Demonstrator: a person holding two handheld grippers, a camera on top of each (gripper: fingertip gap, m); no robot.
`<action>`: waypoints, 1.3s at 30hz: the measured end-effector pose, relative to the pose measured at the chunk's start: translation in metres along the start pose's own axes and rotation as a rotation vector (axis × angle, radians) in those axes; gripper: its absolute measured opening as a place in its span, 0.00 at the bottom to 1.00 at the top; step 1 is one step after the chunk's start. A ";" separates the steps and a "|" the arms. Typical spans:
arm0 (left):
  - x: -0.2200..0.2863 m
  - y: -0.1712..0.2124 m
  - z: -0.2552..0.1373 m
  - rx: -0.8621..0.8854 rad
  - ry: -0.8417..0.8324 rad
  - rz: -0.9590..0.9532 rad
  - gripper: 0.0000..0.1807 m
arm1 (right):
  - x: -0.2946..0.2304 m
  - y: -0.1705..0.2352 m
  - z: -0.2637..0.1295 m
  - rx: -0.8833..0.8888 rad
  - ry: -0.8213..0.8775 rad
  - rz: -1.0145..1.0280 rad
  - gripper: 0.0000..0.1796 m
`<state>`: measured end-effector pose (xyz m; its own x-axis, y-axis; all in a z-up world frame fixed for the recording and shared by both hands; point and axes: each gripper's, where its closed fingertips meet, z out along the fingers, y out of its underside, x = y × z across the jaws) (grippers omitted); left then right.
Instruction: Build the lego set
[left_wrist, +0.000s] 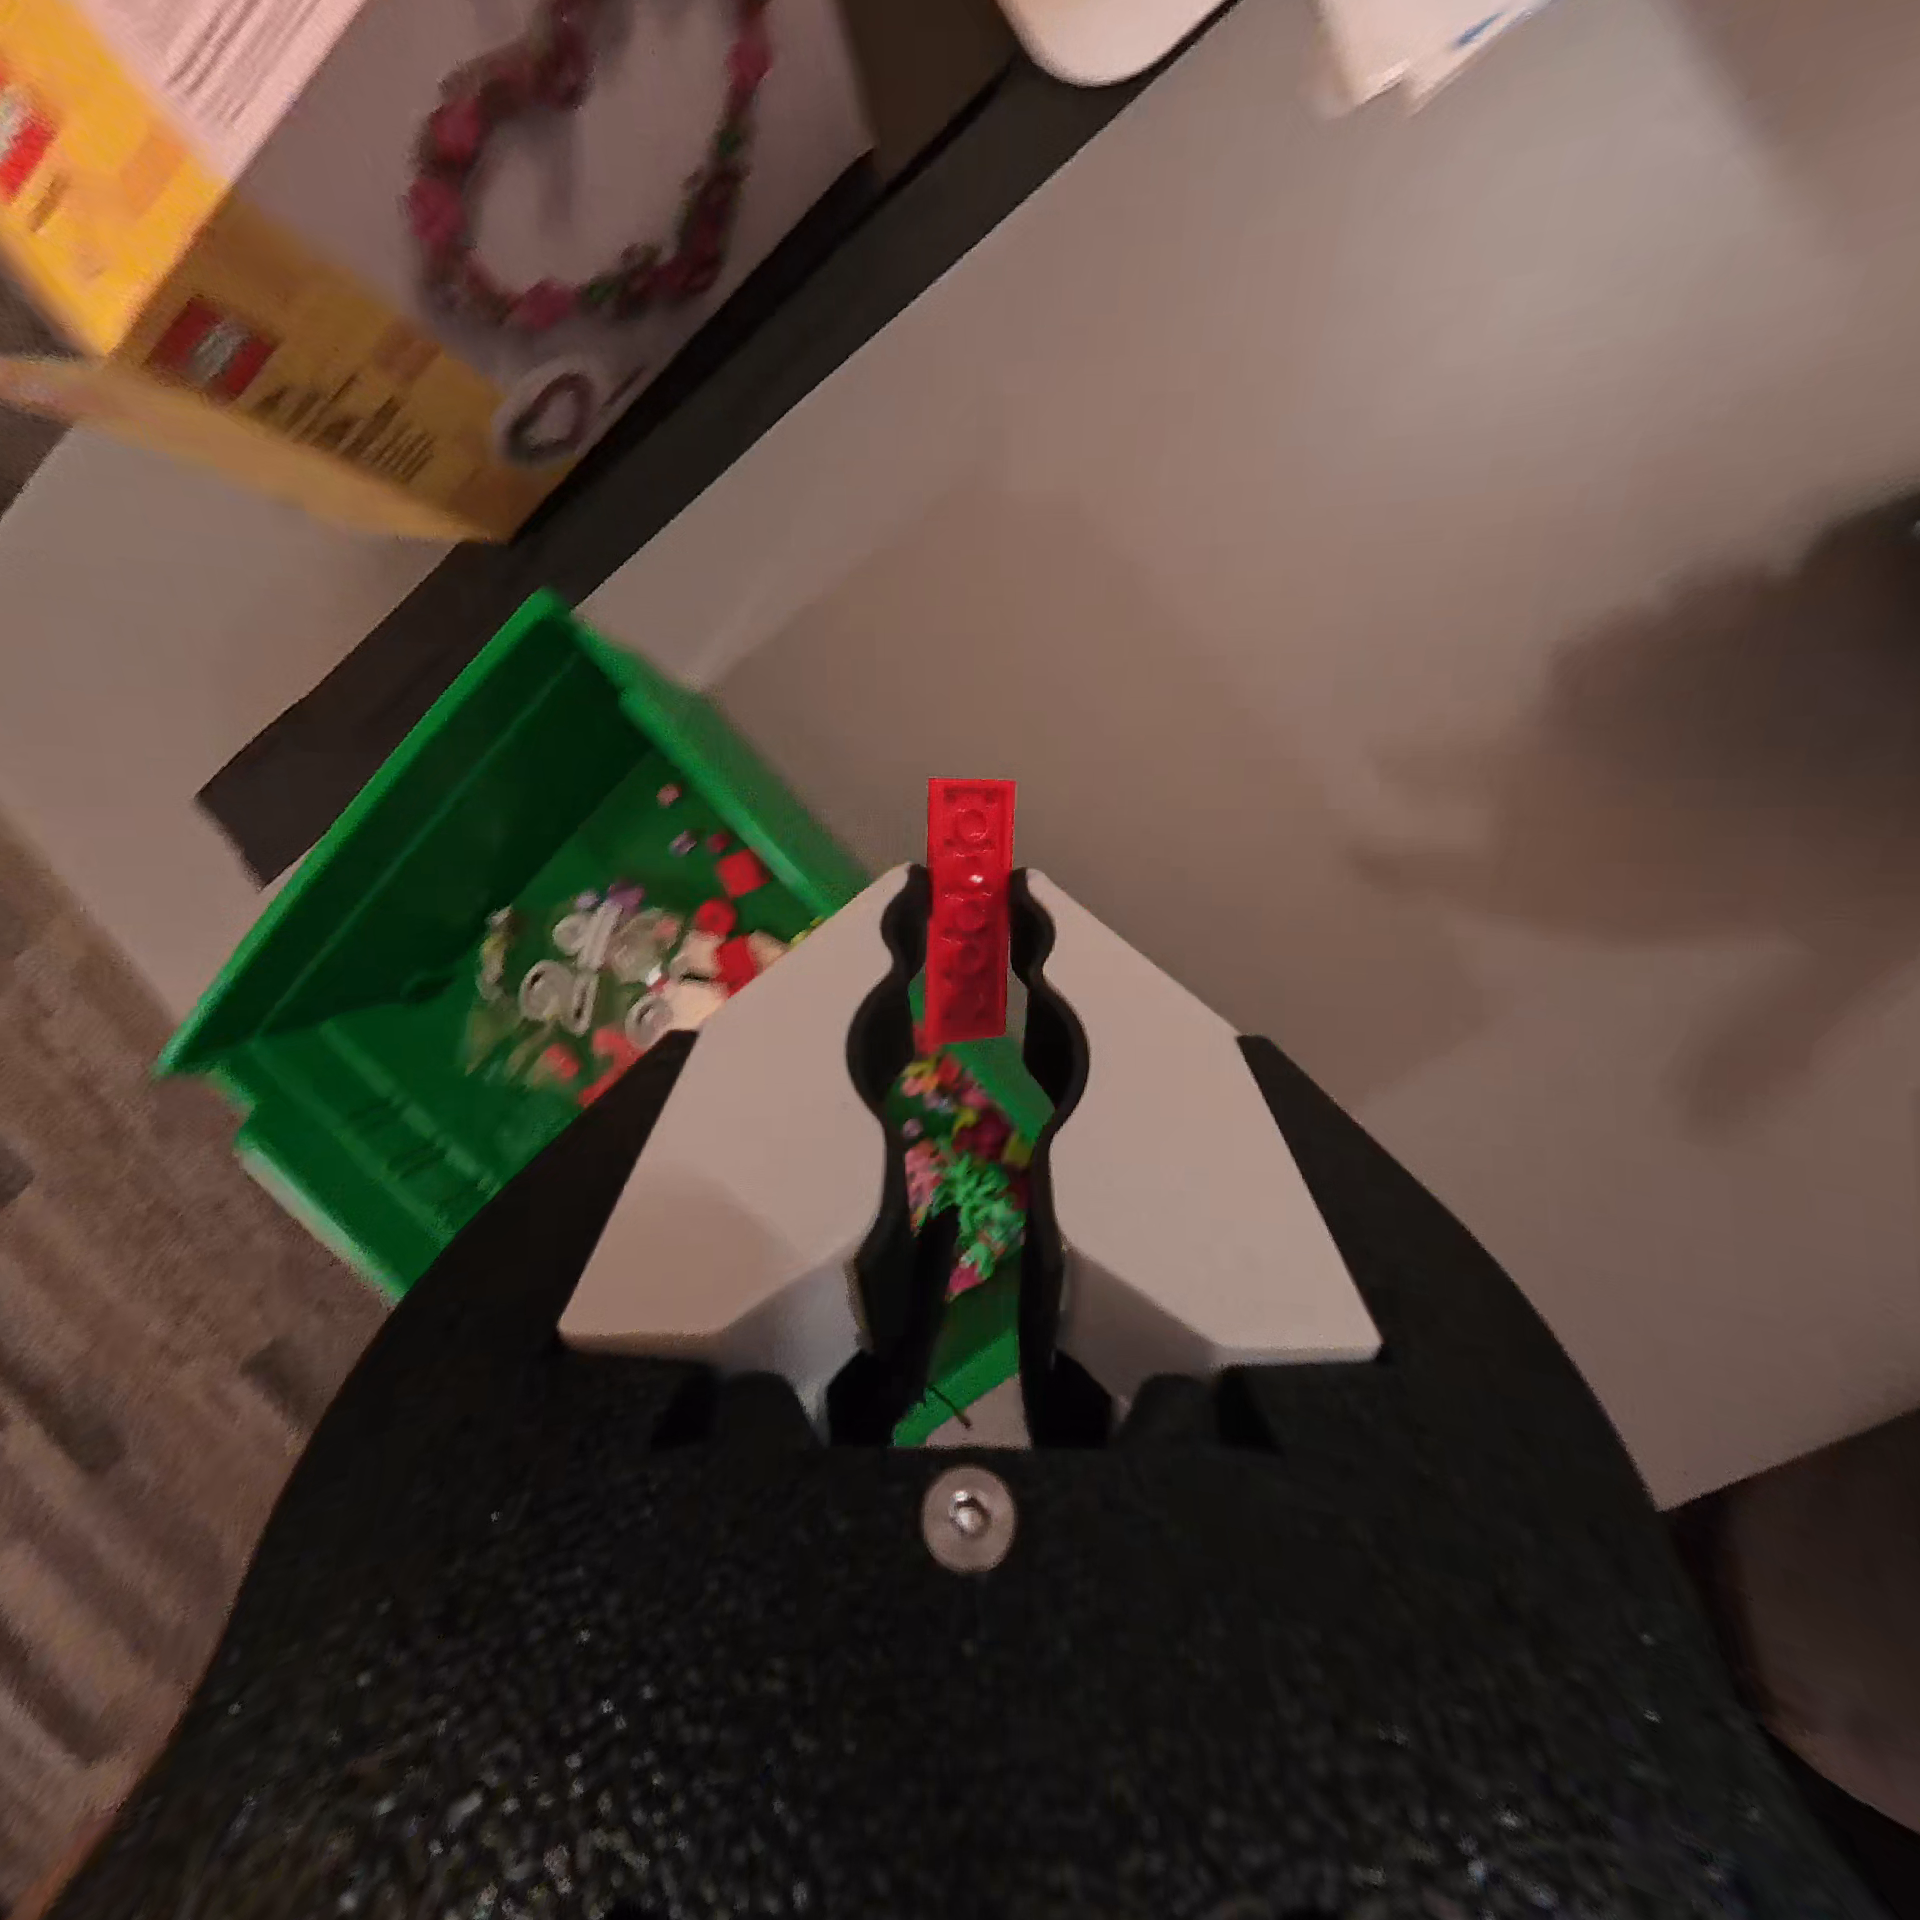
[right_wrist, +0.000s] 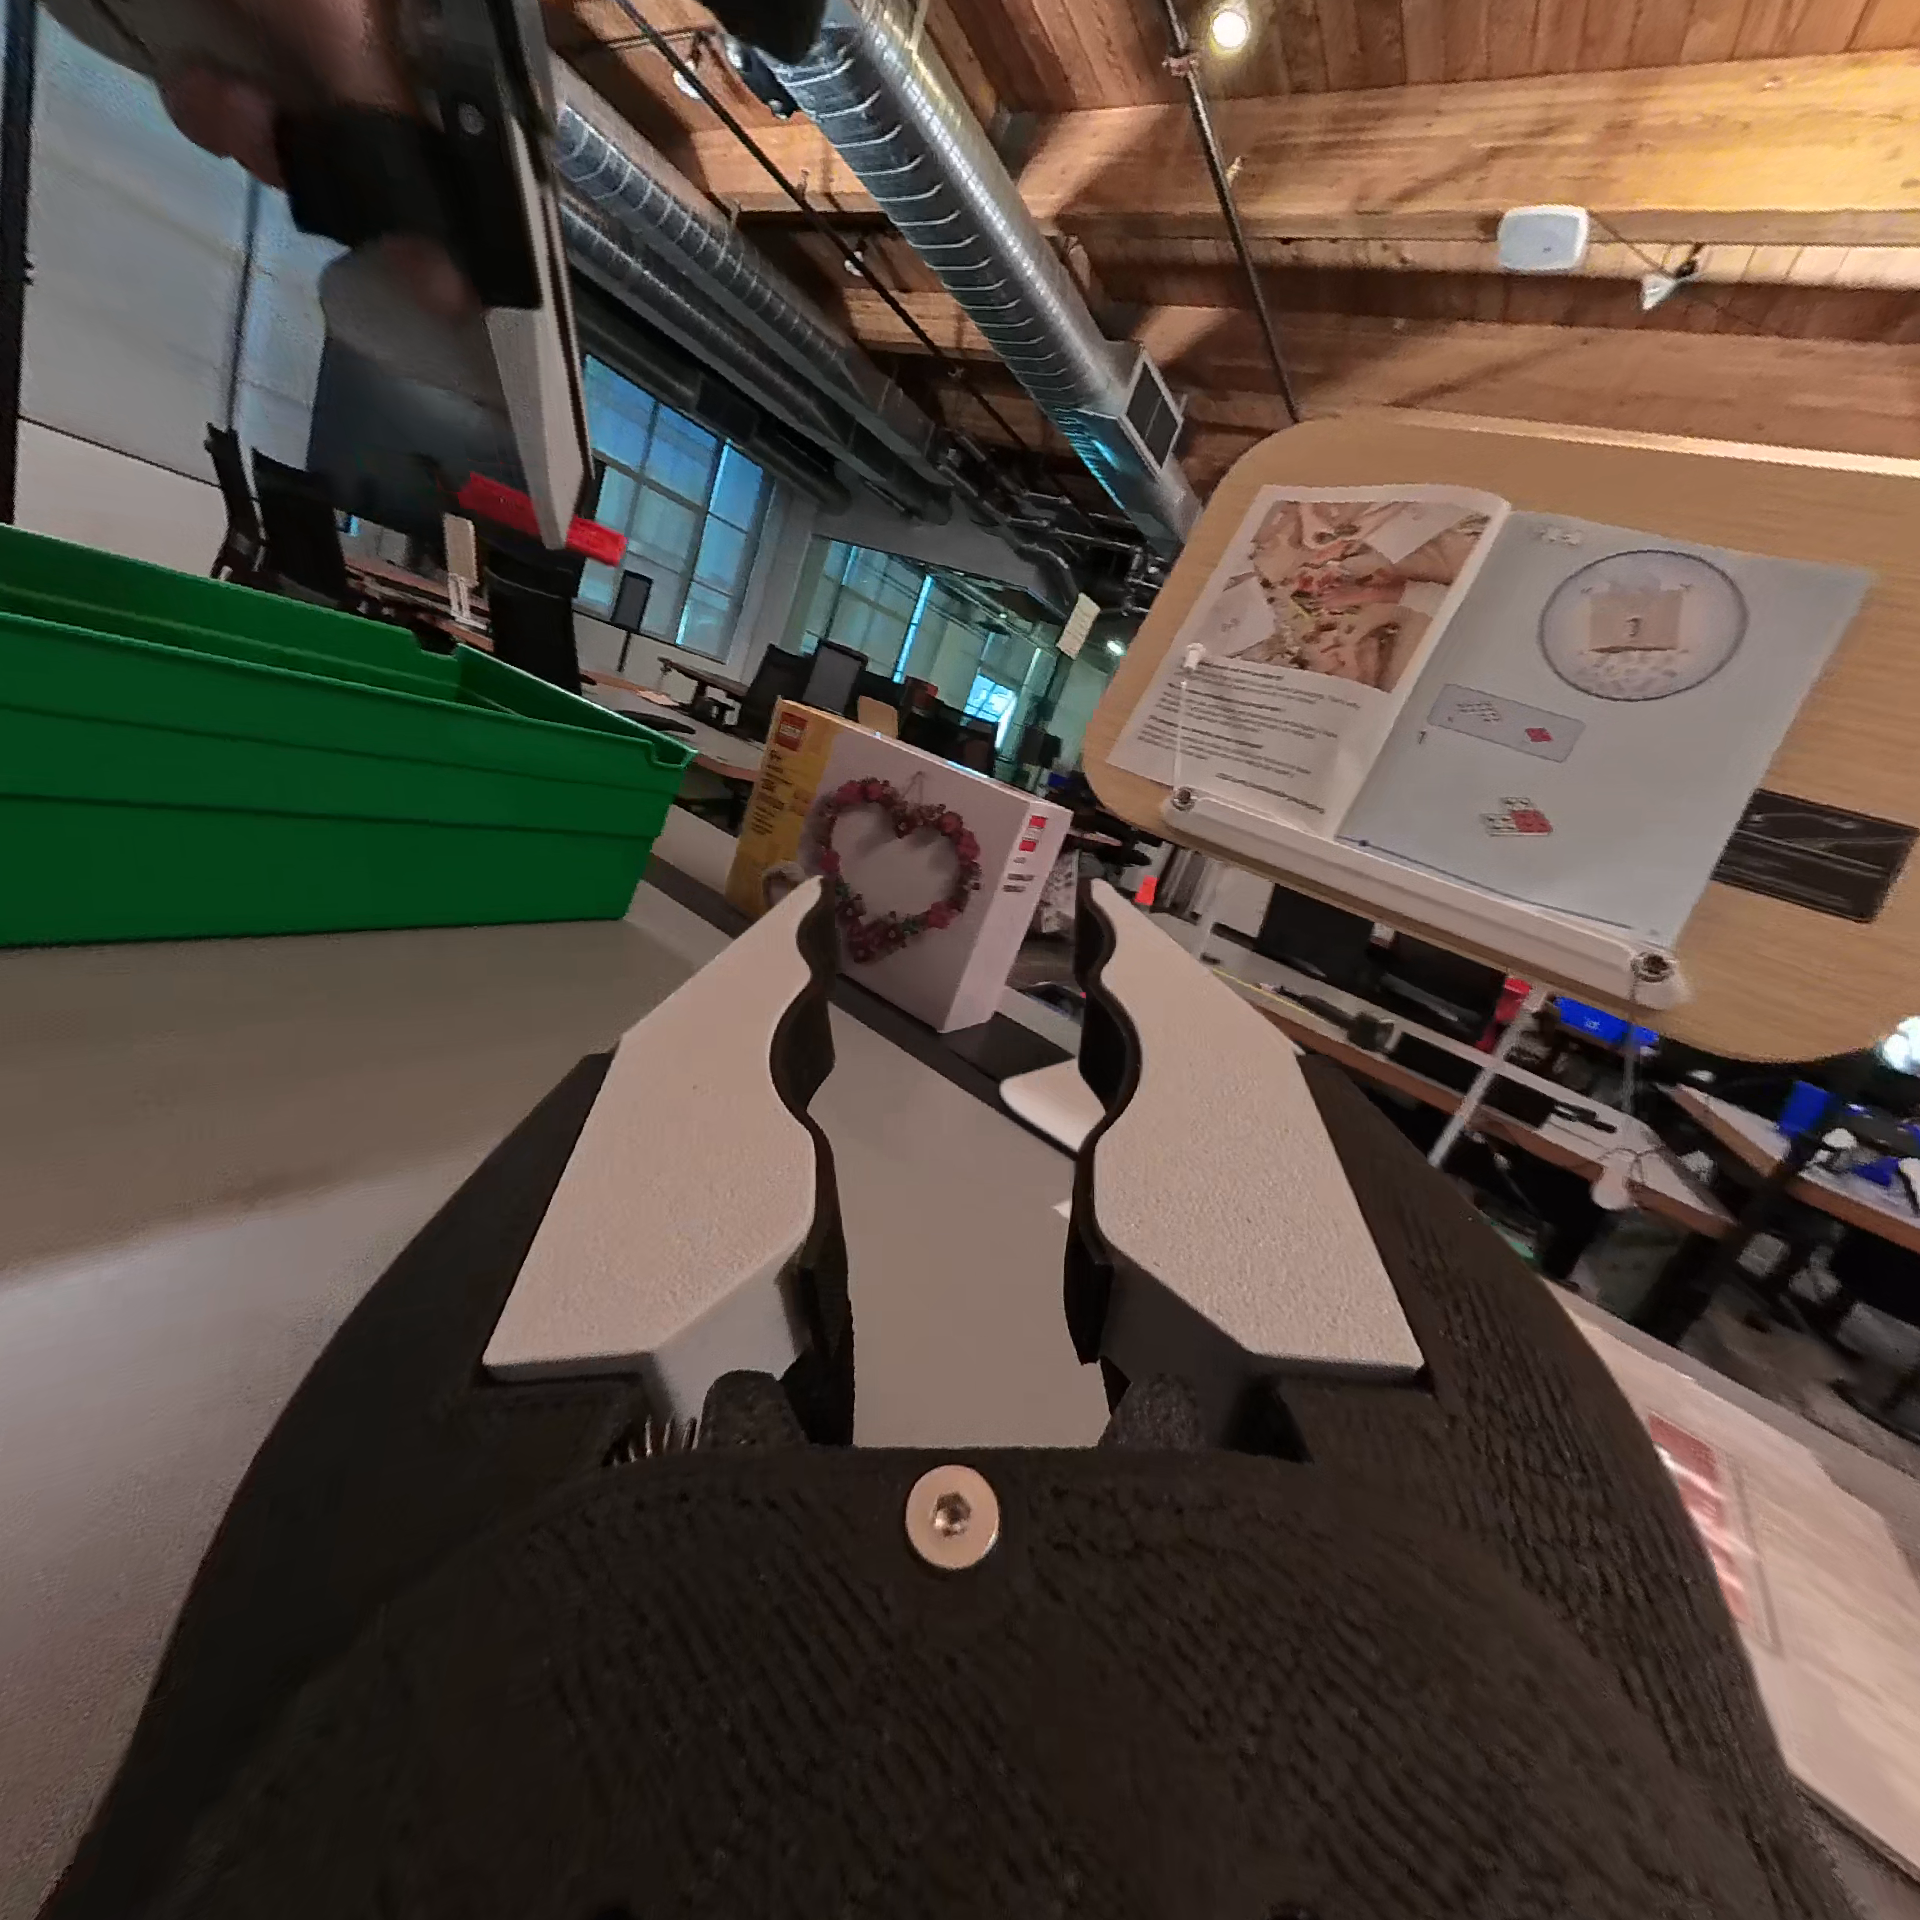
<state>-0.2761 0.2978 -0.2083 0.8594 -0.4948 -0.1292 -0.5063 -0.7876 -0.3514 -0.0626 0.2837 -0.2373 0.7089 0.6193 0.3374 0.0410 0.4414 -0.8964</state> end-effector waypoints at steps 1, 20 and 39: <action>0.013 -0.008 0.007 0.005 0.037 0.015 0.08 | 0.004 0.001 -0.001 -0.001 0.011 -0.009 0.24; 0.093 -0.005 0.154 -0.128 0.242 0.053 0.08 | 0.008 0.005 0.000 -0.015 0.017 0.001 0.24; 0.088 -0.002 0.143 -0.104 0.225 0.073 0.18 | 0.001 0.004 -0.001 -0.012 -0.017 -0.010 0.23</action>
<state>-0.1891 0.3087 -0.3514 0.7883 -0.6121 0.0629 -0.5813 -0.7742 -0.2504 -0.0607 0.2852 -0.2409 0.6961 0.6261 0.3513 0.0569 0.4397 -0.8963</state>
